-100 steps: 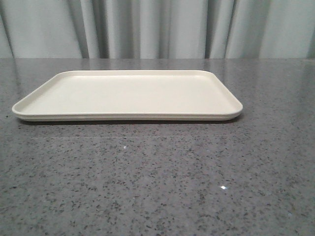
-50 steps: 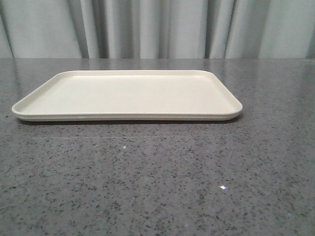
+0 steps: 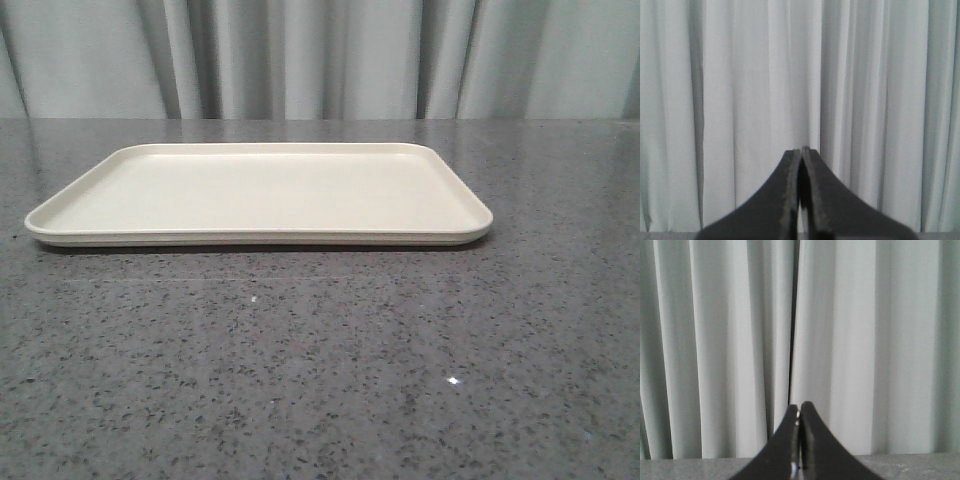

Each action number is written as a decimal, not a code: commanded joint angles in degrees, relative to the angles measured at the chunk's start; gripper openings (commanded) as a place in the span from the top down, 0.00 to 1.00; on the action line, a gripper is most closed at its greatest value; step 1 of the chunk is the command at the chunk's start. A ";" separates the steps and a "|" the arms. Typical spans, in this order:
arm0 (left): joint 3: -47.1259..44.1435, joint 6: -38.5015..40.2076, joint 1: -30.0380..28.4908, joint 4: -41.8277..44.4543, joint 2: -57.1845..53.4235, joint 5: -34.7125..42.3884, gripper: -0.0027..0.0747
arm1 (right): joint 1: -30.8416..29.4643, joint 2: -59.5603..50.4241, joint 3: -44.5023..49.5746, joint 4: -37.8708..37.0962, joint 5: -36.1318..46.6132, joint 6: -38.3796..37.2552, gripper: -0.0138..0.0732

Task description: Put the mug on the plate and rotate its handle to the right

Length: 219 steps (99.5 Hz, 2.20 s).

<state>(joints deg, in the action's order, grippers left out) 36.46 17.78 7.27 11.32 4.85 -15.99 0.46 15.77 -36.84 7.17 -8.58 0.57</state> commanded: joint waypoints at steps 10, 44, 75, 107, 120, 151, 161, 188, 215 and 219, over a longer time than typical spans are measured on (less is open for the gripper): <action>6.42 0.26 0.00 -0.33 8.48 -0.24 0.99 | 0.02 8.25 -9.03 -5.28 -4.22 0.16 0.97; 17.43 0.26 0.00 -0.33 23.52 -9.58 0.99 | 0.02 16.80 -15.47 -7.69 -10.76 5.54 0.96; 27.13 -2.03 0.00 -1.10 34.22 -19.57 0.84 | 0.02 17.66 -16.00 -7.62 -10.15 5.77 0.58; 33.23 -3.46 0.00 -2.19 40.51 -28.57 0.38 | 0.02 17.66 -16.00 -7.58 -9.26 5.77 0.41; 35.25 -6.96 0.00 -2.19 42.20 -34.05 0.38 | 0.02 17.55 -16.00 -7.71 -7.78 5.77 0.41; 35.50 -8.14 0.00 -1.94 42.31 -35.20 0.38 | 0.02 17.55 -16.00 -7.71 -7.20 5.77 0.41; 35.50 -8.28 0.00 -1.96 42.31 -35.20 0.39 | 0.02 17.55 -16.00 -7.71 -7.08 5.77 0.41; 35.50 -9.02 0.00 -1.96 42.31 -35.77 0.40 | 0.02 17.55 -16.00 -7.71 -7.46 5.77 0.41; 35.50 -12.01 0.00 -1.63 42.31 -37.07 0.40 | 0.02 17.55 -16.00 -7.71 -7.37 5.77 0.41; 35.50 -12.01 0.00 -1.63 42.34 -37.50 0.40 | 0.02 17.55 -16.00 -7.71 -7.51 5.77 0.41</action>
<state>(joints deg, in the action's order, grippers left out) 70.20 5.98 7.27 9.11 47.07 -56.43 0.46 32.84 -50.91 0.00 -20.66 5.89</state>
